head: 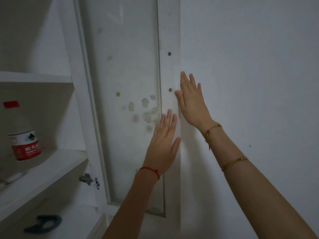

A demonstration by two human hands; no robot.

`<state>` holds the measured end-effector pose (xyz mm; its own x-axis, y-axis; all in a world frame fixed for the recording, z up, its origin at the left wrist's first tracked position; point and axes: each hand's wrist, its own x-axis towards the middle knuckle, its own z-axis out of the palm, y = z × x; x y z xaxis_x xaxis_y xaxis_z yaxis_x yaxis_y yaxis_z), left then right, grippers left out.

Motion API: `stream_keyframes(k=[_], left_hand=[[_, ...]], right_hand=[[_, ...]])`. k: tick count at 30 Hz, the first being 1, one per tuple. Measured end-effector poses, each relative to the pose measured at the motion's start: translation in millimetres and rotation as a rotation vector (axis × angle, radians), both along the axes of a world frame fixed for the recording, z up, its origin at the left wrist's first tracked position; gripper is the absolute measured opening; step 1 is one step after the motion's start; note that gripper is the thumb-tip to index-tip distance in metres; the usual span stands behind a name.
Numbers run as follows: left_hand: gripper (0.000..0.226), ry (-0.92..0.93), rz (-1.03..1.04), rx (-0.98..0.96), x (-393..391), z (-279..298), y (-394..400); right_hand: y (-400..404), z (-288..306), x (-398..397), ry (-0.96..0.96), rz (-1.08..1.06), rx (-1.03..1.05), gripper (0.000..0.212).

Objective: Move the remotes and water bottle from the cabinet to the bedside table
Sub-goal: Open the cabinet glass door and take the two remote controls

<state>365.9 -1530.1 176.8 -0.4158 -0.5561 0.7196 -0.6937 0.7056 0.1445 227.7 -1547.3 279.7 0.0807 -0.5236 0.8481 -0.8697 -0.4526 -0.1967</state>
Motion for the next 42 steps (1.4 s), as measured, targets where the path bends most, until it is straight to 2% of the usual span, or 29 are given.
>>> stream_keyframes(k=[8, 15, 19, 22, 28, 33, 38, 42], left_hand=[[0.064, -0.032, 0.118, -0.051, -17.4, -8.0, -23.8], [0.060, -0.035, 0.140, -0.037, -10.6, -6.2, -15.4], [0.056, 0.032, 0.160, 0.013, 6.4, -7.1, 0.1], [0.056, 0.098, 0.250, 0.013, 25.2, -9.2, 7.5], [0.054, 0.226, 0.528, 0.049, 76.9, -15.2, 37.8], [0.056, 0.205, 0.859, 0.086, 127.0, -28.6, 73.9], [0.060, 0.208, 1.140, 0.176, 172.1, -40.3, 111.9], [0.059, 0.193, 1.244, 0.242, 201.9, -43.4, 126.2]], right_hand=[[-36.7, -3.4, -16.9, -0.007, 0.108, -0.042, 0.055], [-29.1, -9.5, -7.3, -0.167, 0.253, -0.157, 0.053], [-13.7, -18.4, 4.1, -0.196, 0.249, -0.287, 0.049], [-4.3, -32.0, 21.2, -0.128, 0.316, -0.350, 0.046], [-3.5, -67.3, 72.2, 0.004, 0.543, -0.133, 0.046], [-12.0, -93.9, 126.6, 0.026, 0.735, 0.109, 0.044], [-16.2, -118.9, 197.0, 0.107, 0.887, 0.240, 0.046], [-19.3, -131.1, 243.5, 0.181, 0.908, 0.305, 0.048]])
